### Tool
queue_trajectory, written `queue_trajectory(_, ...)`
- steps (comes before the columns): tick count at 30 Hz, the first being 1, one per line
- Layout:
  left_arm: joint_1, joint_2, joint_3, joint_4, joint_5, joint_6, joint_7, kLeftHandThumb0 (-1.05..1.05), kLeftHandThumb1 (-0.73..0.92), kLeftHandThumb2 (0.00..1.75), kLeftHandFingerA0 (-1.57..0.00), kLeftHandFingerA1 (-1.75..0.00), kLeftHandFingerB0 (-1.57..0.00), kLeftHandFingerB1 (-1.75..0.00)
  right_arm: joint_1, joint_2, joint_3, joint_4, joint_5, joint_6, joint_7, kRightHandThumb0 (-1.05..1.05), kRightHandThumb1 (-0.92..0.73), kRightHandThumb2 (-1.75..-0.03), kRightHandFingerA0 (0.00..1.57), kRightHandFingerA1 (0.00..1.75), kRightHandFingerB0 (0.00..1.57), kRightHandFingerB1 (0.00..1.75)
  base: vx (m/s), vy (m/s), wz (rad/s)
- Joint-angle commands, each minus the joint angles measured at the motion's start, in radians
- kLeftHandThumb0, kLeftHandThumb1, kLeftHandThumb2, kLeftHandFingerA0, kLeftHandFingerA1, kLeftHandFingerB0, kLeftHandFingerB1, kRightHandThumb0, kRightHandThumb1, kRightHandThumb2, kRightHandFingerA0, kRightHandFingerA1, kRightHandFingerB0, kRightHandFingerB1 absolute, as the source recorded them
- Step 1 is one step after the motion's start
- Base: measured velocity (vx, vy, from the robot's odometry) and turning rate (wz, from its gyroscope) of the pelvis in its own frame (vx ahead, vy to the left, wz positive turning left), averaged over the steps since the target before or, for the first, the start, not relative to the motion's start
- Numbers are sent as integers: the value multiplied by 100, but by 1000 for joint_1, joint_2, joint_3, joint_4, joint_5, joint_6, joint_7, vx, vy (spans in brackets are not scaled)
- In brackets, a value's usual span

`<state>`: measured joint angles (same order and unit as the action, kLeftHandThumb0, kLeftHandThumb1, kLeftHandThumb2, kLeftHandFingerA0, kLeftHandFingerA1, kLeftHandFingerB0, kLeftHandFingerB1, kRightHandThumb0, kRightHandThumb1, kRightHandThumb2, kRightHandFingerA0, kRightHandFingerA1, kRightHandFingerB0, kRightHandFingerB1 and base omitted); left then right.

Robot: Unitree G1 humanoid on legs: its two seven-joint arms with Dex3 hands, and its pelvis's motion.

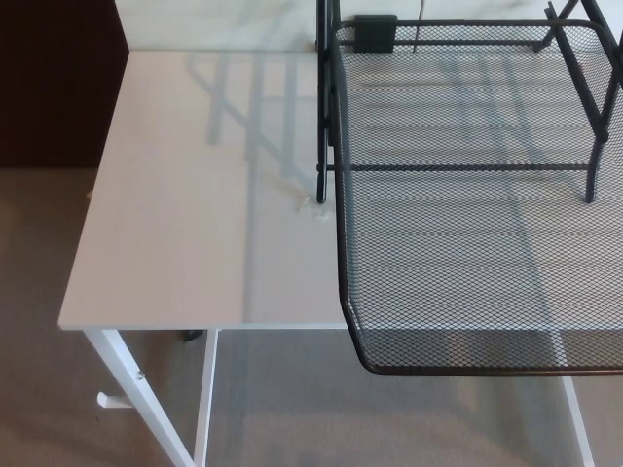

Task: The robot walk towards a table in front and then pushes a layer of a file tray back to its original position using its right hand

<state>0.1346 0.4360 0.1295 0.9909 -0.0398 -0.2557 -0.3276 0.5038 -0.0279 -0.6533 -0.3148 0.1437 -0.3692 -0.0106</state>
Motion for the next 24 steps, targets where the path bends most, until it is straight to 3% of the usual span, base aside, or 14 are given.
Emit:
queue_trajectory(1,4,26,7,-10,8,-7,4,-31,51,55,-71,-43,-52,-38,-42,23,-38,-30,-63,-151,-82,-57,-73,-64,3,33,12,28,0,0,0)
queue_trajectory(4,-12,25,6,5,10,-8,3,-31,50,55,-71,-43,-53,-39,-69,46,-59,-53,-160,-288,-119,-60,-74,-64,9,26,15,31,0,0,0)
queue_trajectory(5,-13,25,5,6,12,-7,6,-31,49,55,-72,-43,-54,-39,-77,54,-68,-62,-214,-338,-133,-69,-58,-88,4,40,7,42,0,0,0)
queue_trajectory(6,-16,27,2,5,16,-6,11,-32,49,55,-73,-43,-54,-39,-87,62,-76,-68,-264,-377,-150,-36,-49,-104,0,51,0,49,0,0,0)
queue_trajectory(7,-20,29,-3,6,24,-9,17,-32,49,55,-73,-43,-54,-39,-99,73,-82,-81,-328,-424,-166,-74,-58,-91,7,44,5,40,0,0,0)
queue_trajectory(8,-21,30,-4,9,26,-13,18,-32,49,55,-73,-43,-54,-39,-100,76,-78,-90,-353,-447,-163,-74,-58,-91,7,44,5,40,0,0,0)
queue_trajectory(9,-20,30,-1,11,21,-17,11,-32,49,55,-73,-44,-54,-39,-104,80,-65,-104,-371,-482,-151,-37,-45,-102,0,50,0,50,0,0,0)
queue_trajectory(10,-18,29,0,7,18,-18,7,-32,48,55,-74,-44,-54,-39,-73,64,-27,-129,-366,-510,-94,-70,-53,-93,3,34,3,25,0,0,0)
queue_trajectory(11,-18,30,0,5,17,-17,5,-32,48,55,-73,-44,-54,-39,-49,57,1,-144,-356,-511,-60,-77,-53,-89,7,20,7,14,0,0,0)
queue_trajectory(14,-23,34,-1,-2,17,-8,-4,-32,49,55,-71,-43,-53,-38,9,50,125,-180,-365,-539,19,-69,-48,-87,3,17,4,18,0,0,0)
queue_trajectory(15,-27,35,-4,-4,21,-7,-1,-33,49,55,-72,-43,-54,-39,18,49,147,-192,-391,-528,26,-76,-53,-88,0,12,0,11,0,0,0)
queue_trajectory(18,-28,35,-6,-4,22,-6,1,-33,49,55,-72,-43,-54,-39,27,45,161,-198,-408,-523,16,-76,-53,-88,0,12,0,11,0,0,0)
queue_trajectory(19,-37,36,-8,-5,26,-2,5,-33,49,55,-74,-43,-55,-39,23,39,218,-205,-429,-505,35,-75,-46,-81,0,5,0,6,0,0,0)
queue_trajectory(24,-41,39,-12,-10,31,-7,8,-32,49,55,-76,-44,-54,-38,-10,38,275,-205,-652,-515,9,-73,-43,-71,0,0,0,0,0,0,0)
